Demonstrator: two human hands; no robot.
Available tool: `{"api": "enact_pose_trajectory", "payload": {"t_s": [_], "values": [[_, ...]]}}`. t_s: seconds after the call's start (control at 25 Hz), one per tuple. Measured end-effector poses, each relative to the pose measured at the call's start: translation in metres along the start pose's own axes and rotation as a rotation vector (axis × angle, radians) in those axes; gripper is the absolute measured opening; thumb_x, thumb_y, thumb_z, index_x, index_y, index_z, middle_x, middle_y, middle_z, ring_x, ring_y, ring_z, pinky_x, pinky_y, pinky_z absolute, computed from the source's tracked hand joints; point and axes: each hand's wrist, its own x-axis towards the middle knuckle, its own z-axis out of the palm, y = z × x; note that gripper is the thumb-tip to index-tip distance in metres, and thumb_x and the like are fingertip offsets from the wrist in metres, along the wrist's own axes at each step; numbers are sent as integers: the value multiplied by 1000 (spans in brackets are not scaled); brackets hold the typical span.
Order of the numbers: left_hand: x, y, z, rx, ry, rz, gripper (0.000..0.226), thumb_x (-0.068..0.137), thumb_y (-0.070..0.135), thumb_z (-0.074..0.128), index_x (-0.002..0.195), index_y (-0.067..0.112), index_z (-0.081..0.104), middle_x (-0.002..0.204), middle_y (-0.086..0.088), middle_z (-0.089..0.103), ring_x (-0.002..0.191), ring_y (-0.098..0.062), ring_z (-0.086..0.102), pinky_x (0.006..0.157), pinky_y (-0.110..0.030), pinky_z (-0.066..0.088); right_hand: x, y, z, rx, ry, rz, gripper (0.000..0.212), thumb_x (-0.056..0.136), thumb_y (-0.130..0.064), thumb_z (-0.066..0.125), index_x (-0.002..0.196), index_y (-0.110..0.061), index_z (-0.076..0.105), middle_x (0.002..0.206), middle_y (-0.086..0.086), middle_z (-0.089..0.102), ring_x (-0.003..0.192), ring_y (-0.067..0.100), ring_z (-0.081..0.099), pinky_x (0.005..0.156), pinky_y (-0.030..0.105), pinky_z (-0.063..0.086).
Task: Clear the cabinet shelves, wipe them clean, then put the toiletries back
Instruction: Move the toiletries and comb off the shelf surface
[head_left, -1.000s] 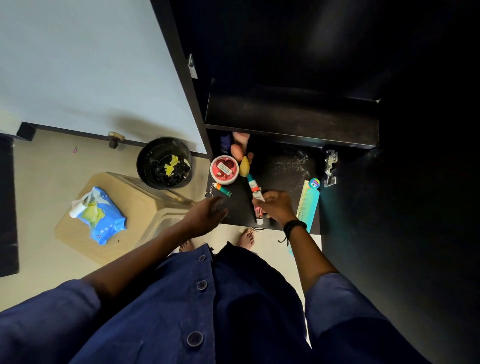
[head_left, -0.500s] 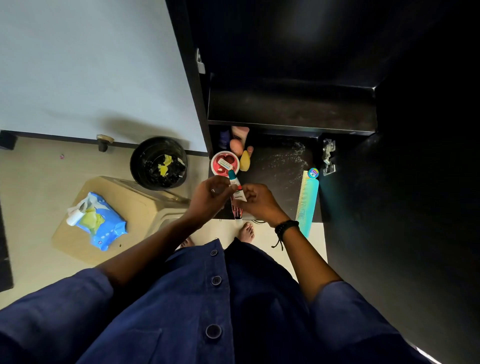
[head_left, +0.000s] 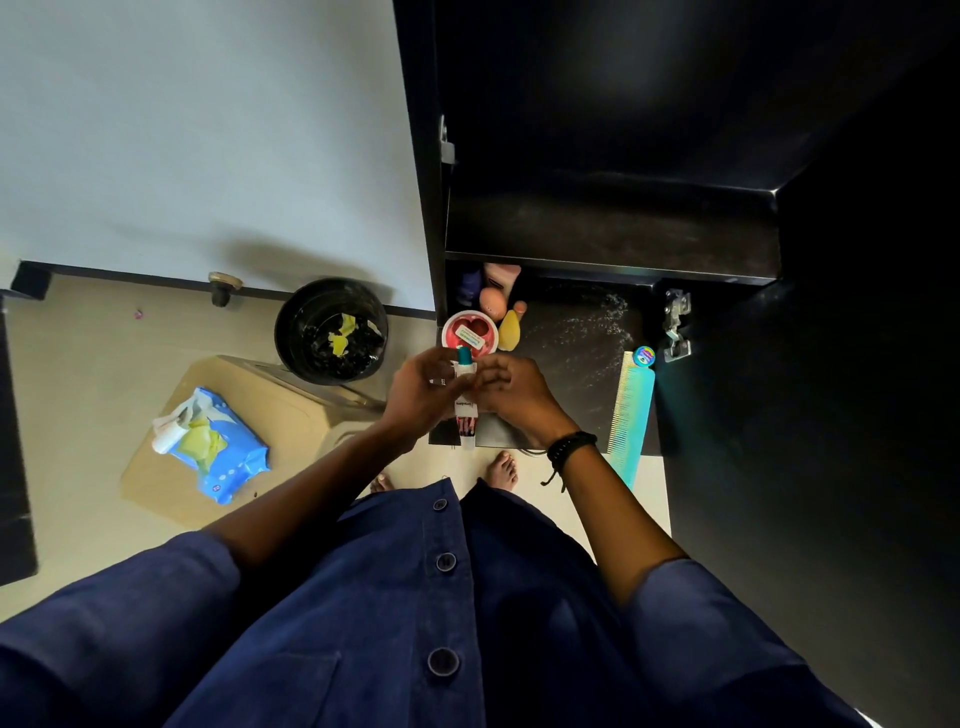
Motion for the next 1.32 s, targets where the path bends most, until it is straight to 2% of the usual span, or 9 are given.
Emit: {"api": "enact_pose_trajectory", "payload": {"t_s": [0.2,0.36,0.52,0.64,0.76,1.0,1.12,1.2,1.32], "values": [[10,6,0,-100,-42,-256,30,91,24,60,119,14,53,109,-13,64,85,-20,64,76,-45,58,25,-5,5,117,241,34,34,77,-5,75,108,-9,61,103,11,69,96,22,67,82,37,58],[17,5,-2,-187,-67,-443,18,93,18,57,111,15,56,106,-12,60,79,-23,64,66,-41,60,40,-6,15,76,282,23,36,81,-5,71,116,-6,61,111,13,69,101,24,67,87,42,57],[30,2,1,-219,35,-416,22,92,8,57,114,7,57,90,-13,60,68,-19,59,65,-28,56,43,-1,20,23,273,-41,41,83,7,61,123,2,55,113,10,67,105,18,64,87,24,56],[38,3,6,-221,73,-402,19,92,3,55,109,7,54,97,-17,58,69,-18,55,65,-28,48,44,7,14,-91,271,-58,31,82,3,63,113,1,60,111,12,69,103,20,66,92,35,55],[40,3,12,-226,73,-402,36,90,1,56,124,5,47,111,-16,56,83,-20,58,66,-27,50,38,13,3,-87,256,-36,32,84,2,62,117,-1,61,113,11,68,103,18,65,89,23,52],[40,-2,16,-237,54,-438,55,92,6,56,140,9,29,130,-17,47,100,-24,55,69,-25,51,34,41,-58,-119,732,-52,18,84,-5,59,100,-2,67,85,7,67,80,24,65,72,24,49],[38,0,23,-213,75,-473,56,91,7,58,140,8,30,115,-13,54,89,-20,57,66,-26,51,36,59,-109,-427,831,35,26,83,-12,57,108,-3,60,105,17,63,92,36,62,81,36,48],[37,1,27,-177,82,-477,53,91,8,58,138,8,32,94,-5,53,76,-15,55,64,-28,49,41,68,-135,-557,726,108,41,83,-14,57,122,-4,52,125,21,52,107,41,57,92,40,46],[35,1,32,-150,84,-462,52,91,9,59,136,8,33,101,-9,53,76,-15,54,64,-28,49,55,79,-158,-689,565,172,57,86,-15,56,139,-3,39,146,22,36,133,38,38,111,37,32]]}}
